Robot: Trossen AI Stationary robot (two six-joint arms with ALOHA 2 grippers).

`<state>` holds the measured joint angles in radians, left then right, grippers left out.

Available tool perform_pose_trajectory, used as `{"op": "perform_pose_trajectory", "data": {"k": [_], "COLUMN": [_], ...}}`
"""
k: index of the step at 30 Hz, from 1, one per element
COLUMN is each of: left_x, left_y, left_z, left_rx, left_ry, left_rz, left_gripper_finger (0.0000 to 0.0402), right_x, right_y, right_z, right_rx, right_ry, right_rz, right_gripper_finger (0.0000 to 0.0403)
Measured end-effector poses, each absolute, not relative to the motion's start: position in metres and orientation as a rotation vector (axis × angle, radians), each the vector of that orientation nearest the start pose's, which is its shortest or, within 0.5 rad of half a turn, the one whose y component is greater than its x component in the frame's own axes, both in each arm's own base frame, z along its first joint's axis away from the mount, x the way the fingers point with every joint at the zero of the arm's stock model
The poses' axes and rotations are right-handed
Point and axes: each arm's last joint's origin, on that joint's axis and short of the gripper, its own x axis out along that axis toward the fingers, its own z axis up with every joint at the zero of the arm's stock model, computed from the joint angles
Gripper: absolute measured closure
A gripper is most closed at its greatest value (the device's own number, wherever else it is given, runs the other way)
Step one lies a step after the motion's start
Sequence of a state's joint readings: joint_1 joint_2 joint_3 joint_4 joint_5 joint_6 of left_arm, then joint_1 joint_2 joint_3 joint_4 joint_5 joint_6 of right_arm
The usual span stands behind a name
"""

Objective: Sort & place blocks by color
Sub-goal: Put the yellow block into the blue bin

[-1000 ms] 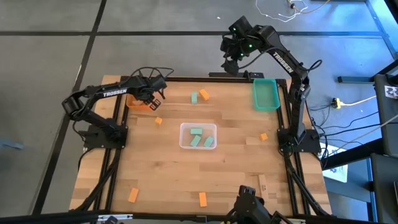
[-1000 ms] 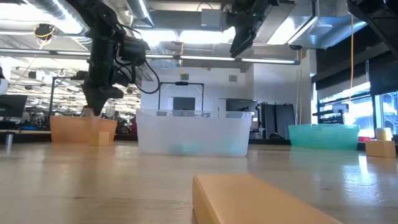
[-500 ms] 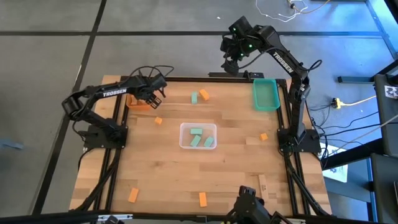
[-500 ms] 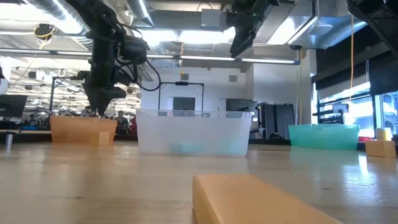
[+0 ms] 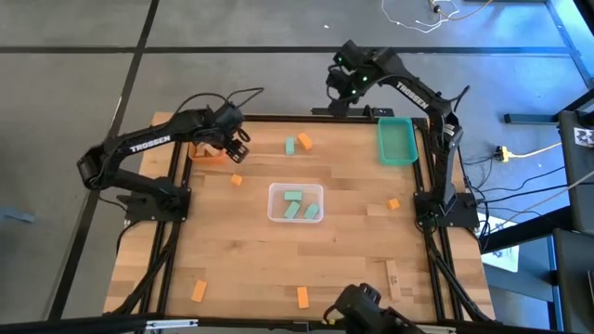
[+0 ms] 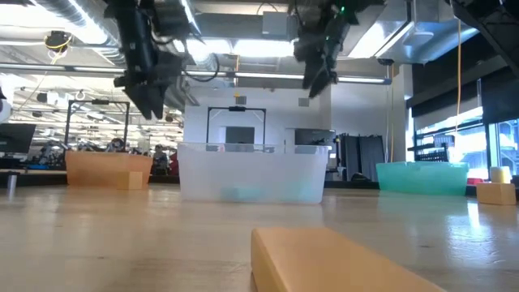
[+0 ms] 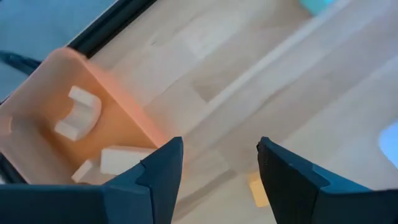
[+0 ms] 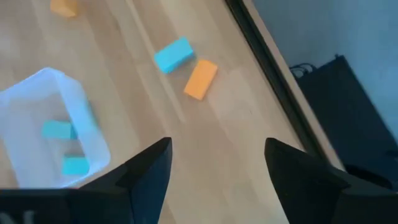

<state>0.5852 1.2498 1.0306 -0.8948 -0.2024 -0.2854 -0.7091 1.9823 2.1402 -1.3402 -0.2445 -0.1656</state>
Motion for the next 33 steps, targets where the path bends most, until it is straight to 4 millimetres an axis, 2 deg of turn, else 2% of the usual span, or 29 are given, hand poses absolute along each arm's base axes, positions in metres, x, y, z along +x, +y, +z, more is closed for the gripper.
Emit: {"op": "perform_pose_trajectory", "data": {"k": [9,13,22,33], "left_x": [0.193,0.194,0.195,0.196], "left_y": [0.119,0.117,0.117,0.117], "left_z": [0.279,0.279,0.280,0.280], "left_rx": [-0.422,-0.417,-0.416,-0.427], "left_ry": [0.993,0.995,0.986,0.976], "left_rz": [0.811,0.804,0.805,0.788], "left_gripper_finger": [0.0207,0.0207,0.0207,0.0207], "right_x": [0.341,0.353,0.365,0.385], "right_y": [-0.247,-0.241,-0.226,-0.227], "right_z": [0.290,0.273,0.240,0.189], "right_rx": [0.473,0.492,0.450,0.471], "right_ry": [0.990,0.940,0.957,1.029], "right_rz": [-0.408,-0.436,-0.485,-0.470], "right_gripper_finger": [0.0148,0.0148,0.0148,0.0148]}}
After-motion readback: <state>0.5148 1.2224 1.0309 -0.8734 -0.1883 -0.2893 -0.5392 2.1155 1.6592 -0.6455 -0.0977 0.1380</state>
